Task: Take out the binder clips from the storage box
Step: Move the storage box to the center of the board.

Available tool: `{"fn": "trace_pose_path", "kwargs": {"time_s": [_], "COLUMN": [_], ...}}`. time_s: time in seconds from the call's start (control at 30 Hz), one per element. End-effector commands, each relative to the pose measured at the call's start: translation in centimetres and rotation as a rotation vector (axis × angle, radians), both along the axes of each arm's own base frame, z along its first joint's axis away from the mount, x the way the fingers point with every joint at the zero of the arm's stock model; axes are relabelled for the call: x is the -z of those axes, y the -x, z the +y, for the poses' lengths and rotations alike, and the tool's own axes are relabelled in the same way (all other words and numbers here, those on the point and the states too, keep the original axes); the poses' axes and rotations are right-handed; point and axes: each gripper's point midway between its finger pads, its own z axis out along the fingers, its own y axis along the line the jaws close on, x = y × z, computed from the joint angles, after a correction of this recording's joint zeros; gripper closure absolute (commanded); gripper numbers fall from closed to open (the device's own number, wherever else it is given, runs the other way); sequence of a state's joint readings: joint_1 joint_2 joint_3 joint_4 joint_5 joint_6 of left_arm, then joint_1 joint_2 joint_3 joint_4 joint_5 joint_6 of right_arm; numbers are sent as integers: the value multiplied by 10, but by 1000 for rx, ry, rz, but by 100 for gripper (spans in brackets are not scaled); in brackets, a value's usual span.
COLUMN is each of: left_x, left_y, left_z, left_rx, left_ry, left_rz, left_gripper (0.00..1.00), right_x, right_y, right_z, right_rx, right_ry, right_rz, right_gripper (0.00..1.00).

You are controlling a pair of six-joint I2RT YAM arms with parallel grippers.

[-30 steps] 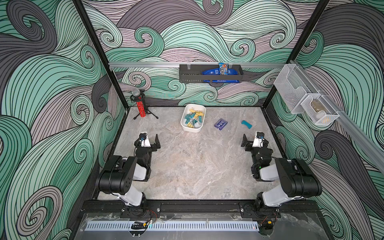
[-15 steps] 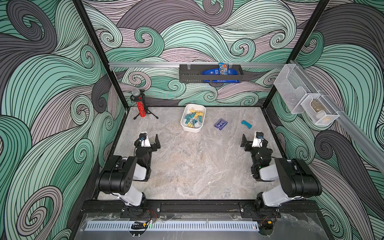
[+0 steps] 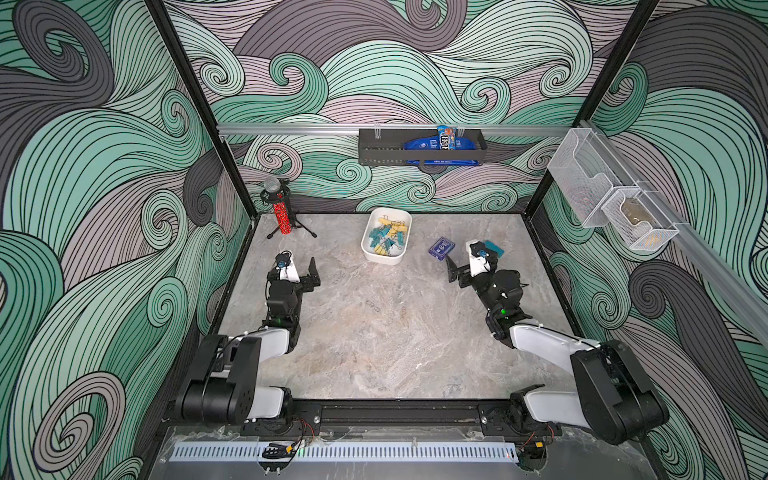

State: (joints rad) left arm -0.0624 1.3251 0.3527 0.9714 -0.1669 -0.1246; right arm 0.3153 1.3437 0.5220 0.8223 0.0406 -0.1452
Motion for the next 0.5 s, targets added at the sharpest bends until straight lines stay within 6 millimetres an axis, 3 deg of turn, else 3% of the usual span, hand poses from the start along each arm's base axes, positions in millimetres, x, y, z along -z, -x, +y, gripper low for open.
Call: {"fn": "trace_pose_path", "kwargs": {"time_s": [0.0,0.13,0.3,0.47], "left_x": [7,-2,3,11], "left_y": [4,12,32,51], "left_z": [-7,-32,-55,-70], "left_rx": [5,91,175,223], "left_ry": [181,288,334,347], "left_rz": [119,190,245,301], "left_gripper": [4,5,5,5], "right_x": [12,10,37,60], "right_y": [1,-4,-21,-34], "right_z": [46,92,146,184], "right_rx": [-216,-400,-535,-607], "right_ry": [40,31,152,224], "right_rz": [115,162,267,303], "right_gripper": [0,0,2,2]}}
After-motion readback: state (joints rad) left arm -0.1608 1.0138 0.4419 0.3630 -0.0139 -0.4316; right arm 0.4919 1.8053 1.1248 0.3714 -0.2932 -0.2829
